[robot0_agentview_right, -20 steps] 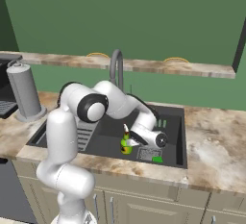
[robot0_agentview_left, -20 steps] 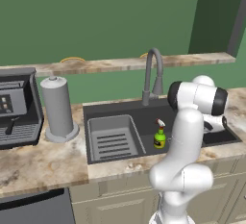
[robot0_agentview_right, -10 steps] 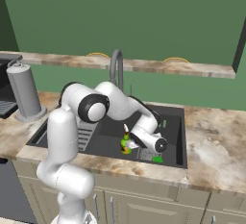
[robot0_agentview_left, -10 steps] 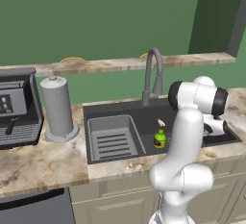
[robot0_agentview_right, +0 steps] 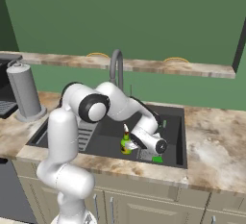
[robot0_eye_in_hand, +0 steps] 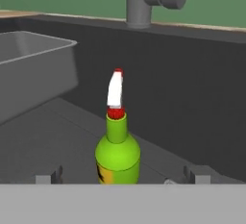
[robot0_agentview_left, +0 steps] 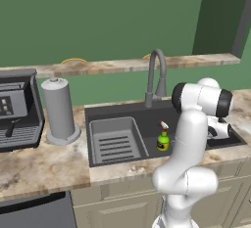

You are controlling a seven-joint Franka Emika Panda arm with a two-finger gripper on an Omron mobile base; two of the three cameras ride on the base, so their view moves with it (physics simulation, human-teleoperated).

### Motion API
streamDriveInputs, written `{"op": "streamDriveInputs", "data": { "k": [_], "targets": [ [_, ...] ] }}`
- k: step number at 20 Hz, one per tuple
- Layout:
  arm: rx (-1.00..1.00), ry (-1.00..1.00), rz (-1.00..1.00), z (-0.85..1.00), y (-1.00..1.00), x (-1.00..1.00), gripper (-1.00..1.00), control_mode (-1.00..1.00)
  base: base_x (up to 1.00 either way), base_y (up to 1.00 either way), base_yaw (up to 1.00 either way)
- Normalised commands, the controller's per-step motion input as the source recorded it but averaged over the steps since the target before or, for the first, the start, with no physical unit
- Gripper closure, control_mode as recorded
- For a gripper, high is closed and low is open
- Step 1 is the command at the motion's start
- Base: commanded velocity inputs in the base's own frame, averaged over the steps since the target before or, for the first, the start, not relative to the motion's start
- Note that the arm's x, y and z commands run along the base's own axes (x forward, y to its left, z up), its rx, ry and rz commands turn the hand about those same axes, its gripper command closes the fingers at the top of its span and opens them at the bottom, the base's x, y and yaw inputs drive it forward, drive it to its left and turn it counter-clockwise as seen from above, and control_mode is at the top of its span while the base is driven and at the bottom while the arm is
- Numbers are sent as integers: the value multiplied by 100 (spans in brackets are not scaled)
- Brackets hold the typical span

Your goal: Pick up the spray and sponge from the sink, and place them back in the cabinet, and close the cabinet doors.

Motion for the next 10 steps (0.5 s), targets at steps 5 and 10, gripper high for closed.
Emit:
{"op": "streamDriveInputs", "data": {
  "k": [5, 10],
  "targets": [
    [0, 0, 6, -1, 12, 0, -100, -100, 0, 0, 0],
    [0, 0, 6, 0, 21, 0, -100, -100, 0, 0, 0]
  ]
}}
